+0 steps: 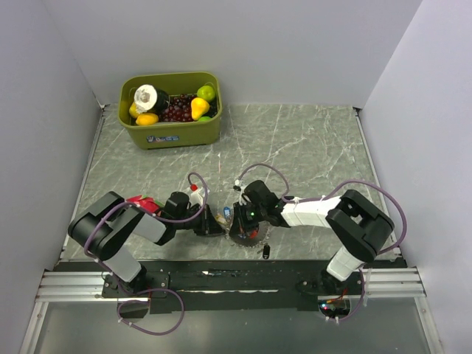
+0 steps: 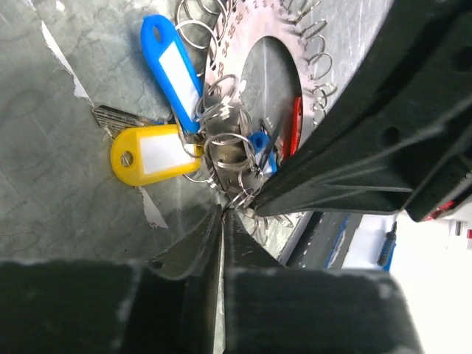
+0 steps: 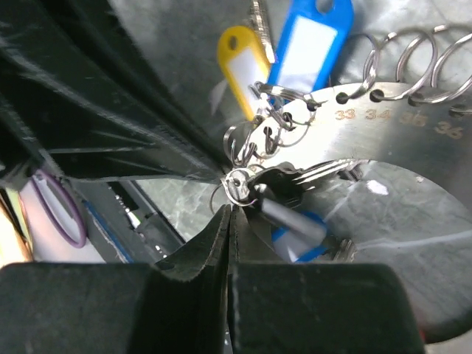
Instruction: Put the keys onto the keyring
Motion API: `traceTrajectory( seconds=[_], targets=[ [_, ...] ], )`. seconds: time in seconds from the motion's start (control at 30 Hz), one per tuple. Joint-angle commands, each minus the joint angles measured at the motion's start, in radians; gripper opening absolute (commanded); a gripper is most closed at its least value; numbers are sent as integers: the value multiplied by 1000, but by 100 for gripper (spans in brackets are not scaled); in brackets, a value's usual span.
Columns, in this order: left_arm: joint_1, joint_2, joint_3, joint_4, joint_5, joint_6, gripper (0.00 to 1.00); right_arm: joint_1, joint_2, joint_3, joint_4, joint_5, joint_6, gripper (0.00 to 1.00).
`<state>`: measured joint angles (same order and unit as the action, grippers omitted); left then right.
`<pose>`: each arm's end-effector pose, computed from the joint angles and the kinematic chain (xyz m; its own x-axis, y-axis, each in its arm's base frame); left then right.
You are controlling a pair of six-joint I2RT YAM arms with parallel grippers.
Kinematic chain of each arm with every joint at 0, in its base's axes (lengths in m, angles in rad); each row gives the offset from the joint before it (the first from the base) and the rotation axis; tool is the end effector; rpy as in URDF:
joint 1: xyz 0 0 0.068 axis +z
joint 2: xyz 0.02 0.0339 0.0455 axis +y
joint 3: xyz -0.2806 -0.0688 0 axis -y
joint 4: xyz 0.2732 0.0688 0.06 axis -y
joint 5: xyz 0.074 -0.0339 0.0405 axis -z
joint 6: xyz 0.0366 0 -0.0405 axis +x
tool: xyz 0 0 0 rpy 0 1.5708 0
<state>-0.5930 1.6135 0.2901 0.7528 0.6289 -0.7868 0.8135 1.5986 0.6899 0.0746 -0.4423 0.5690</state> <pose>0.1905 -0.1543 0.0877 -0.9270 -0.0658 -0.3693 0.2918 0.4919 -0.8203 0.2050 0.2397 0.1361 -0.8889 -0.2315 -0.3952 -0.4456 0.6370 0.6291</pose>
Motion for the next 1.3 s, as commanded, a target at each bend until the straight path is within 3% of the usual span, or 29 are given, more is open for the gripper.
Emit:
traceTrajectory(
  seconds=[0.0,0.07,0.37,0.47,0.57,0.6,0.8,0.97,1.27],
  targets=[
    [-7,-47,7,36,23,29,5,0,23,36,22,10,8,3],
    [-7,-69,7,23,17,40,1,0,26,36,25,8,9,3],
    [-8,-191,-11,-38,-35,104,1,0,-51,8,63,-39,-9,5],
    [-16,-246,-5,-95,-75,155,1,-2,-135,-16,76,-38,-44,13],
    [-34,-296,-5,-132,-123,204,1,-4,-219,-38,73,3,-89,30],
    [-44,-305,-5,-136,-135,213,1,-5,-251,-46,77,11,-99,41],
    [-60,-348,-19,-141,-184,261,1,-19,-322,-75,99,19,-168,62],
    [-77,-412,-49,-115,-202,281,1,-19,-330,-69,94,8,-251,71],
    [-102,-538,-118,-53,-219,339,1,-19,-284,-49,177,-73,-313,71]
  ],
)
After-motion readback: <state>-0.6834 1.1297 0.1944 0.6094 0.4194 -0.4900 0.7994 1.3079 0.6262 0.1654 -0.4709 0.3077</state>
